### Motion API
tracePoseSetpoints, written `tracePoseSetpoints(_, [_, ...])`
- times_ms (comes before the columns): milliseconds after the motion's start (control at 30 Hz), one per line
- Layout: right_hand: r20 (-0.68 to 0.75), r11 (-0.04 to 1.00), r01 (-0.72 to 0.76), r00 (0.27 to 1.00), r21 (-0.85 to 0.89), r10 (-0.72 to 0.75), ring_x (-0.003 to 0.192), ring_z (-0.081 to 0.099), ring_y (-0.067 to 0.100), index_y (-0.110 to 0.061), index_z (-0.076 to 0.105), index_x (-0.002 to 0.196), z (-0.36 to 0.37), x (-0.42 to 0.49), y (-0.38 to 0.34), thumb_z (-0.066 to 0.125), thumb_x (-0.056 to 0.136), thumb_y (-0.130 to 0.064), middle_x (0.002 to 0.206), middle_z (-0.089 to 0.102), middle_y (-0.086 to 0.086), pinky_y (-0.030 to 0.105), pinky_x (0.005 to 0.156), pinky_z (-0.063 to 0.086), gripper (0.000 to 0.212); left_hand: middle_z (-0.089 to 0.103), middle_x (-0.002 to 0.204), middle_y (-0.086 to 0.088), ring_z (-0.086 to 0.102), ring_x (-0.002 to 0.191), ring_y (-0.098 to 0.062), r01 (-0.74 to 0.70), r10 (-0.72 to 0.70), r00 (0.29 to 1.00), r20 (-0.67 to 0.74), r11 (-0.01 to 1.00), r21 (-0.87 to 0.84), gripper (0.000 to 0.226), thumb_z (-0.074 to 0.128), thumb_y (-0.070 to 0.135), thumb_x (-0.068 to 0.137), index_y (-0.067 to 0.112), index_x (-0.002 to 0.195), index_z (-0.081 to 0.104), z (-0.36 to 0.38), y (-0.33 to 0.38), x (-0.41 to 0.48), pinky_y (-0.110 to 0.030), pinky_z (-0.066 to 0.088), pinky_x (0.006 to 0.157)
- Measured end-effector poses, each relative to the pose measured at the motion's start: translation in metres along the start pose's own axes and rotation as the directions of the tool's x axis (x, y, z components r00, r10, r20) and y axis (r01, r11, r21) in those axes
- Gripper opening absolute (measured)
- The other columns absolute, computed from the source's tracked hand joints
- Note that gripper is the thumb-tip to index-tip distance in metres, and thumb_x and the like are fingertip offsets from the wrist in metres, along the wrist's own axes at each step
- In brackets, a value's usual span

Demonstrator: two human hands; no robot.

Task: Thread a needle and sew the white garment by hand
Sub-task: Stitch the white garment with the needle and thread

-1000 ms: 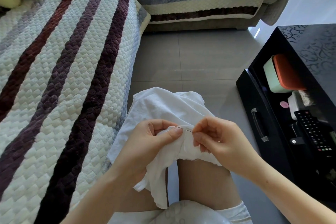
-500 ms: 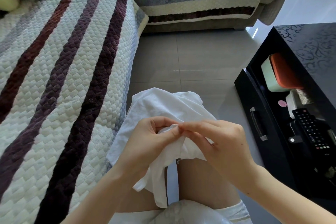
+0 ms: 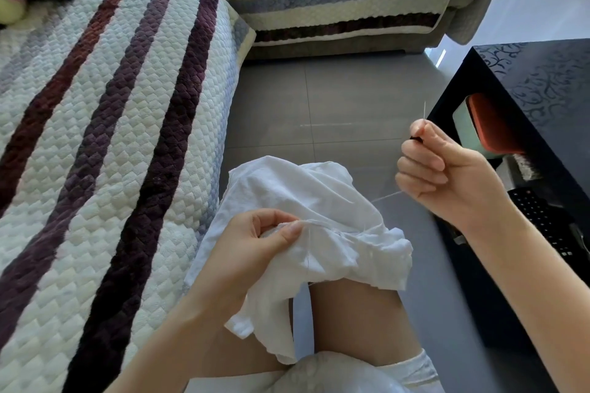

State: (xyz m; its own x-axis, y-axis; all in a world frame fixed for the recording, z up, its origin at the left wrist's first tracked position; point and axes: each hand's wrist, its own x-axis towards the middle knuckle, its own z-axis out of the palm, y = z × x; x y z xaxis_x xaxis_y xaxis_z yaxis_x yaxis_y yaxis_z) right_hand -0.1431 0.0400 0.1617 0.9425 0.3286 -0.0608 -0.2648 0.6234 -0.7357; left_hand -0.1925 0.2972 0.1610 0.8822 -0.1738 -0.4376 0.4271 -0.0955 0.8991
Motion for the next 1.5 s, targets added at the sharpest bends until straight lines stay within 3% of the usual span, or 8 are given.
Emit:
tracePoseSetpoints(133, [-0.635,0.827,-0.210,0.742,-0.522,-0.212,0.040,0.029,0.004,-0.016,0.056,0.077,-0.111,0.027,0.001,0.044,0.097,-0.012,0.051,0.033,-0.007,0.021,0.042,0.022,0.024,0.072,0.080,-0.006,0.066,0.076,-0.014,0.022,-0.022,1.000,0.011,1.000,0.011,0.015,0.066,0.020,0.081,0.009,0.087,0.074,-0.005,0.003,0.001,-0.025,0.051,0.069])
tracePoseSetpoints(267, [-0.774,0.376,-0.723,0.344,-0.580,-0.532,0.098,0.058,0.037,-0.012,0.065,0.092,-0.177,0.014,0.002,0.043,0.090,-0.019,0.099,0.066,0.017,0.040,0.083,0.043,0.023,0.073,0.076,-0.002,0.066,0.072,-0.010,0.027,-0.027,0.999,0.021,1.000,0.006,0.012,0.063,0.016,0.085,0.011,0.083,0.075,-0.008,0.004,0.000,-0.018,0.050,0.062])
tracePoseSetpoints(400, [-0.505,0.275,-0.429,0.643,-0.860,-0.575,0.079,0.061,0.018,-0.022,0.066,0.089,-0.109,0.031,0.008,0.057,0.090,-0.024,0.079,0.065,-0.008,0.034,0.072,0.044,0.009,0.072,0.074,0.000,0.065,0.070,-0.008,0.028,-0.029,0.999,0.018,1.000,0.010,0.012,0.063,0.014,0.086,0.012,0.083,0.074,-0.007,0.004,0.001,-0.016,0.049,0.059])
tracePoseSetpoints(533, [-0.099,0.388,-0.052,0.990,-0.920,-0.102,0.063,0.054,0.013,-0.024,0.073,0.088,-0.012,0.023,0.026,0.065,0.090,-0.018,0.074,0.068,0.003,0.020,0.063,0.041,0.011,0.072,0.075,0.001,0.065,0.073,-0.007,-0.006,0.004,0.999,0.040,0.999,0.051,0.014,0.063,0.014,0.087,0.015,0.079,0.075,-0.006,0.006,0.002,-0.015,0.048,0.062])
tracePoseSetpoints(767, [0.151,0.394,0.003,0.927,-0.919,0.344,0.063,0.050,0.024,-0.021,0.072,0.087,0.039,0.014,0.043,0.060,0.090,-0.037,0.068,0.063,0.005,0.037,0.059,0.040,0.020,0.072,0.074,-0.002,0.064,0.071,-0.006,-0.093,0.084,0.994,0.075,0.987,0.134,0.016,0.063,0.010,0.087,0.014,0.076,0.075,-0.004,0.011,-0.002,-0.014,0.048,0.063])
tracePoseSetpoints(1100, [-0.185,0.413,-0.130,0.978,-0.901,-0.097,0.061,0.045,0.012,-0.004,0.069,0.075,0.006,0.035,0.028,0.065,0.087,-0.011,0.070,0.055,0.026,0.026,0.059,0.035,0.014,0.070,0.070,0.004,0.062,0.068,0.000,-0.091,0.083,0.995,0.053,0.983,0.158,0.019,0.064,0.011,0.087,0.018,0.071,0.074,-0.005,0.015,-0.007,-0.009,0.046,0.062])
tracePoseSetpoints(1333, [-0.624,-0.150,-0.764,0.608,-0.627,-0.490,0.100,0.062,0.038,-0.004,0.069,0.100,-0.129,0.055,0.026,0.054,0.093,-0.023,0.103,0.067,0.019,0.034,0.076,0.044,0.025,0.073,0.076,-0.001,0.064,0.072,-0.005,-0.078,0.069,0.995,0.065,0.986,0.147,0.015,0.064,0.014,0.087,0.016,0.077,0.075,-0.005,0.014,-0.009,-0.012,0.048,0.065])
tracePoseSetpoints(1500, [-0.456,-0.142,-0.564,0.770,-0.813,-0.447,0.094,0.063,0.027,-0.017,0.067,0.114,-0.089,0.056,0.040,0.057,0.092,-0.030,0.089,0.068,0.002,0.033,0.078,0.044,0.027,0.072,0.076,0.000,0.064,0.073,-0.005,-0.078,0.069,0.995,0.068,0.988,0.134,0.014,0.064,0.016,0.086,0.016,0.076,0.075,-0.002,0.015,-0.007,-0.012,0.047,0.065])
